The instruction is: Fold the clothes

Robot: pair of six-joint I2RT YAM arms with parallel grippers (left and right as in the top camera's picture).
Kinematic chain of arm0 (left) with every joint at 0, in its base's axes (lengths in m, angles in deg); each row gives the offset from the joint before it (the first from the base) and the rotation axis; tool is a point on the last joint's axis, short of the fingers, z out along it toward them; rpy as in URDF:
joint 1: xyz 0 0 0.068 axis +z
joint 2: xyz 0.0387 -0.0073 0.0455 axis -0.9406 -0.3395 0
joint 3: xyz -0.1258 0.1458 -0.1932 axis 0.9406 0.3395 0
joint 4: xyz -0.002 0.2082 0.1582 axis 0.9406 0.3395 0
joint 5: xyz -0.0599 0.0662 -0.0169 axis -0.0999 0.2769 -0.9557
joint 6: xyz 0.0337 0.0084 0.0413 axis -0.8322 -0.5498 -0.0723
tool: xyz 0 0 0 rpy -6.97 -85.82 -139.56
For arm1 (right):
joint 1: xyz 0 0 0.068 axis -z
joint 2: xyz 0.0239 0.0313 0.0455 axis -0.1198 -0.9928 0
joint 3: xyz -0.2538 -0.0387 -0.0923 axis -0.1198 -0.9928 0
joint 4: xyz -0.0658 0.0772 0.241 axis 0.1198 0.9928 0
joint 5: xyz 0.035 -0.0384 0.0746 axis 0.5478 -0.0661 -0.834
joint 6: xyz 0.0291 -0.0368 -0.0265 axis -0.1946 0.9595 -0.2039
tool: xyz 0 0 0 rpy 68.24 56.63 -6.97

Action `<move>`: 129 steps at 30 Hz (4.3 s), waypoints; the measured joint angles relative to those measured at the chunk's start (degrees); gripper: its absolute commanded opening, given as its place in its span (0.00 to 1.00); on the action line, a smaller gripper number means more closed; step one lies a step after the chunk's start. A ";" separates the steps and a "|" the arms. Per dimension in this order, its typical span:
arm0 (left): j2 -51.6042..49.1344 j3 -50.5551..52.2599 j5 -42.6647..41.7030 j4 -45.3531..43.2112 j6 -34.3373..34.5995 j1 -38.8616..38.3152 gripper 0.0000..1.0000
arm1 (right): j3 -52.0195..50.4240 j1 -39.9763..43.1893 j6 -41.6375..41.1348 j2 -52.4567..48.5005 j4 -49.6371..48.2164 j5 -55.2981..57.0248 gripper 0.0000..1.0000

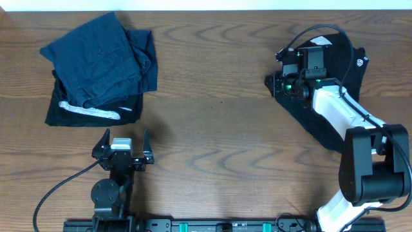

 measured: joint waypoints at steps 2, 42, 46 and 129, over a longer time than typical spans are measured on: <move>0.00 0.00 0.00 0.00 0.00 0.00 0.98 | 0.76 -0.02 -0.39 0.00 1.14 0.61 0.47; 0.00 0.00 0.00 0.02 0.00 0.00 0.98 | 8.68 6.16 -3.72 -3.30 21.97 31.78 0.40; 0.00 0.00 0.00 0.00 -0.02 0.00 0.98 | 9.03 6.19 -4.11 -3.39 23.47 29.20 0.40; 0.00 0.00 0.00 0.00 0.00 0.00 0.98 | 30.51 -35.36 0.13 -19.21 26.47 -4.11 0.76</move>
